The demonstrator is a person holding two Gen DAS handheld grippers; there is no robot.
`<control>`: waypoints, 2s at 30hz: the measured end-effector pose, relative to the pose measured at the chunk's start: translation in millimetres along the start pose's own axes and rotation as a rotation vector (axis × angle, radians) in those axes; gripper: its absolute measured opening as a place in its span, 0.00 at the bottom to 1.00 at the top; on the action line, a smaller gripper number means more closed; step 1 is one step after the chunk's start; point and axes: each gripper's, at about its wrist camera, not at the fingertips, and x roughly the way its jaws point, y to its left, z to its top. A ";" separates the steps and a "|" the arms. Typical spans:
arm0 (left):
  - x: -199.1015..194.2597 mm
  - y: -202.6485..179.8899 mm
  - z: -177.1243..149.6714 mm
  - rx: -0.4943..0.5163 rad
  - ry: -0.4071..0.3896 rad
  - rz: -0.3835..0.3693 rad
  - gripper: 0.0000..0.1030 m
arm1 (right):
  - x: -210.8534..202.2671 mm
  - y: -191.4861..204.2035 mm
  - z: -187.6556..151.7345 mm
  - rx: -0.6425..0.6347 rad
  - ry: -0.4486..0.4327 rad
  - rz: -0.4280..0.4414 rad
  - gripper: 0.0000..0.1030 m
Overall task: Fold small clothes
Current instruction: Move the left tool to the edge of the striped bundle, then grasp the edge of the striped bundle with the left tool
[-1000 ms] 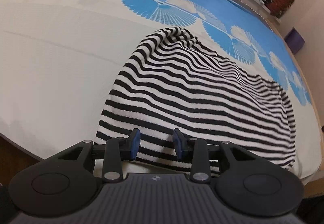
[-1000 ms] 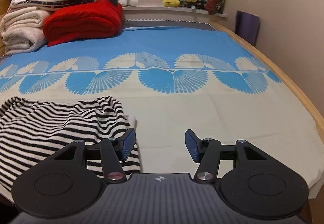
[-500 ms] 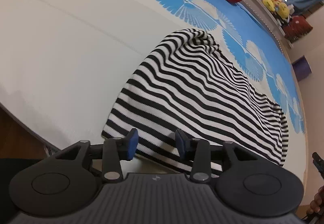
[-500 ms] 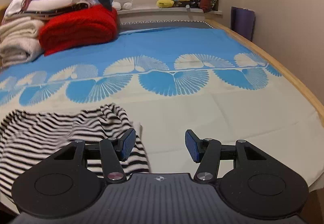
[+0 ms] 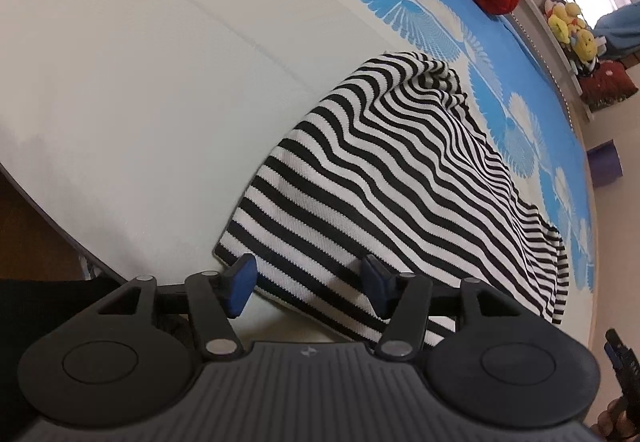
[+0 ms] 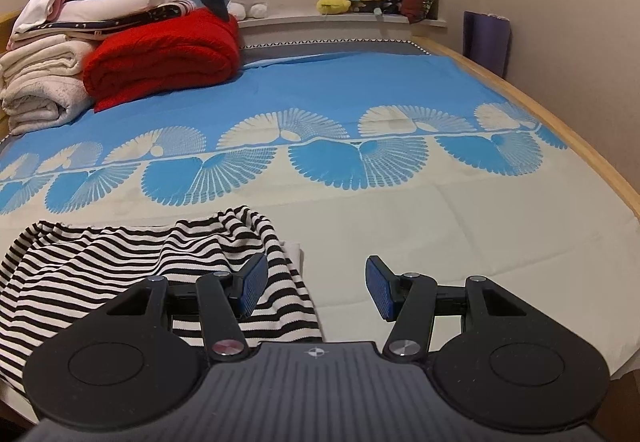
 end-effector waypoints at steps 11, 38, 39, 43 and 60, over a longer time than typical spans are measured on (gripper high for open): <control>13.7 2.3 0.2 -0.075 -0.004 0.000 0.62 | -6.1 -16.0 0.5 0.051 -0.019 -0.012 0.54; 18.4 8.4 -11.7 -0.253 -0.030 -0.072 0.43 | -2.8 -17.0 0.4 0.057 -0.006 -0.037 0.54; 16.4 11.7 -11.7 -0.261 -0.029 -0.070 0.44 | -3.0 -18.5 -0.2 0.062 -0.007 -0.038 0.54; 11.8 13.2 -11.9 -0.278 -0.025 -0.066 0.45 | -3.3 -22.0 0.6 0.077 -0.010 -0.035 0.54; 23.2 -6.1 -1.5 -0.081 -0.077 -0.011 0.18 | 0.0 -25.6 2.1 0.098 -0.004 -0.034 0.54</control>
